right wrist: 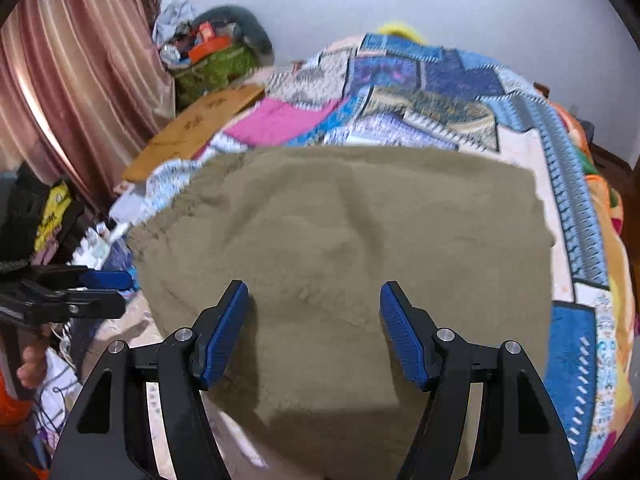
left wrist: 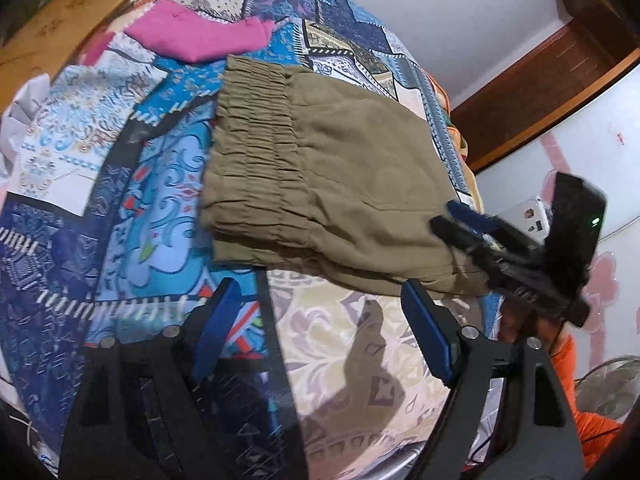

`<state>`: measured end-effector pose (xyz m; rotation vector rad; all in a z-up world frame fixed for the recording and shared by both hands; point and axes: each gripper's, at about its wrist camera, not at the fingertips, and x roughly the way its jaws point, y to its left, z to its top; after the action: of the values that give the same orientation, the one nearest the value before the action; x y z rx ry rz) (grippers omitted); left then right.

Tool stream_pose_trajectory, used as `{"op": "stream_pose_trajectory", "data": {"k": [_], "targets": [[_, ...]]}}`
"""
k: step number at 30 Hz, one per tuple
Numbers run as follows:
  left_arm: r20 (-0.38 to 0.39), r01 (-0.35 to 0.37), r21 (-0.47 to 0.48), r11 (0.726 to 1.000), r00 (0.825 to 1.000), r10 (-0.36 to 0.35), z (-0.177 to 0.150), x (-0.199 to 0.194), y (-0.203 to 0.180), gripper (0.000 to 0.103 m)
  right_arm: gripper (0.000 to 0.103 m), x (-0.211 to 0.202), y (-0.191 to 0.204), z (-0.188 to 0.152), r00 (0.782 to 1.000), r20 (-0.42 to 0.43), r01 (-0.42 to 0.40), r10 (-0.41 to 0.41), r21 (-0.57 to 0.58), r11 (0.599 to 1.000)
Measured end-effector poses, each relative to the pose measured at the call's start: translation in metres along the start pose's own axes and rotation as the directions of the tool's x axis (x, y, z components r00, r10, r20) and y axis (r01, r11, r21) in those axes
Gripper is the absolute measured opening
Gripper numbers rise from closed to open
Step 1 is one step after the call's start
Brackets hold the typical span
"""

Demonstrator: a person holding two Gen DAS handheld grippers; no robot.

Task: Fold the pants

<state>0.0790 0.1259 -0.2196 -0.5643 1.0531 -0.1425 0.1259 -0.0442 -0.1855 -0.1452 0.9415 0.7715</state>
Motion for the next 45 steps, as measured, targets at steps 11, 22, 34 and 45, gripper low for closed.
{"op": "stream_pose_trajectory", "data": {"k": [11, 22, 34, 45], "targets": [[0.013, 0.128, -0.110, 0.986, 0.992, -0.127, 0.033, 0.019, 0.011, 0.090, 0.065, 0.005, -0.002, -0.013, 1.000, -0.019, -0.025, 0.025, -0.019, 0.999], [0.059, -0.038, -0.029, 0.999, 0.997, 0.040, 0.057, 0.027, 0.002, 0.039, 0.065, 0.003, -0.009, -0.017, 0.999, -0.001, -0.047, 0.047, -0.004, 0.999], [0.200, -0.433, 0.099, 0.896, 0.890, 0.409, 0.040, -0.012, 0.009, 0.036, 0.065, -0.011, -0.006, -0.021, 0.999, -0.028, -0.041, 0.041, 0.001, 0.999], [0.345, -0.548, 0.166, 0.820, 0.811, 0.472, 0.059, -0.051, -0.028, 0.035, 0.065, -0.022, -0.015, -0.035, 0.998, -0.013, -0.054, 0.054, 0.052, 0.997]]}}
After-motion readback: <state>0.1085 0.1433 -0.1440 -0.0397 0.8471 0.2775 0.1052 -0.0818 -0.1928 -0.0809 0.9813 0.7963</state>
